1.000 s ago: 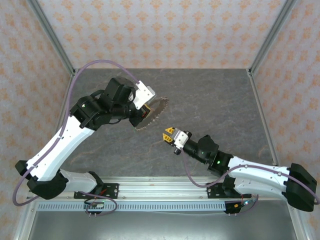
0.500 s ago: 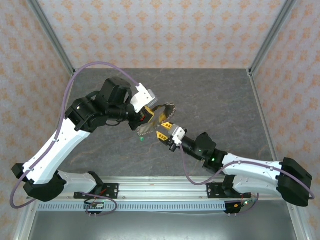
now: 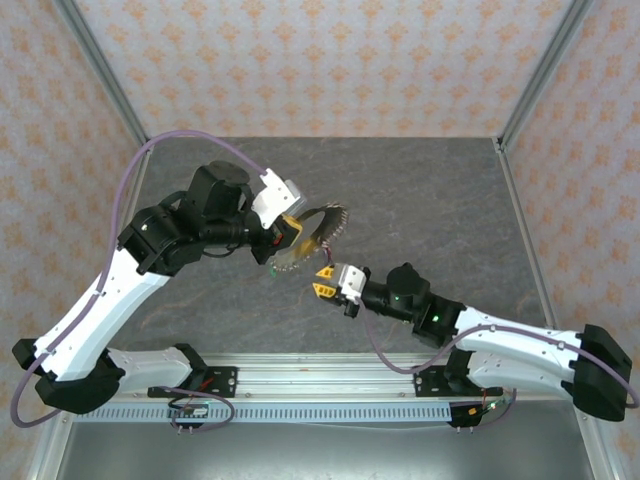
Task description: Put the keys on the keyring
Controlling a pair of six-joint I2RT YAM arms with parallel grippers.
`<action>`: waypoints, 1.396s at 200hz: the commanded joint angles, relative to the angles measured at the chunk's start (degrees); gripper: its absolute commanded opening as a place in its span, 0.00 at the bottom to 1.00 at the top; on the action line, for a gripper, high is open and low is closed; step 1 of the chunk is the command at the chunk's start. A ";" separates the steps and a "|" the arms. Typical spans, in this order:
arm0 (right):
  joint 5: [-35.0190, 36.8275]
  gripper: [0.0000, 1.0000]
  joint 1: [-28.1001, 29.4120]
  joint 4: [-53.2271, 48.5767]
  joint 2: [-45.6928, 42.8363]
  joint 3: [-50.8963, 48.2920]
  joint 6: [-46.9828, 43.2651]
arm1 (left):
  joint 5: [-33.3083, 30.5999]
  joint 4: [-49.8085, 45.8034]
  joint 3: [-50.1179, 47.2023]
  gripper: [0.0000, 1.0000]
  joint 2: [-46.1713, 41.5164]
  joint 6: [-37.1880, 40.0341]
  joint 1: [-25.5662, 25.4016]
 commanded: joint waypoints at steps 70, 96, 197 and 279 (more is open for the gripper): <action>17.39 0.39 -0.29 15.62 4.59 1.56 -2.28 | 1.87 -0.31 2.66 0.00 3.43 1.47 -0.29; 13.61 0.33 -0.31 10.87 7.56 1.77 -3.36 | 0.76 0.69 2.83 0.00 3.01 0.98 -0.29; 12.69 0.28 -3.93 -0.93 -6.90 -4.79 -0.27 | -19.18 2.85 -1.18 0.00 1.18 0.65 -0.46; 18.21 0.29 -5.54 2.79 -12.27 -8.68 4.85 | -6.76 -5.33 8.69 0.00 13.70 -4.36 4.10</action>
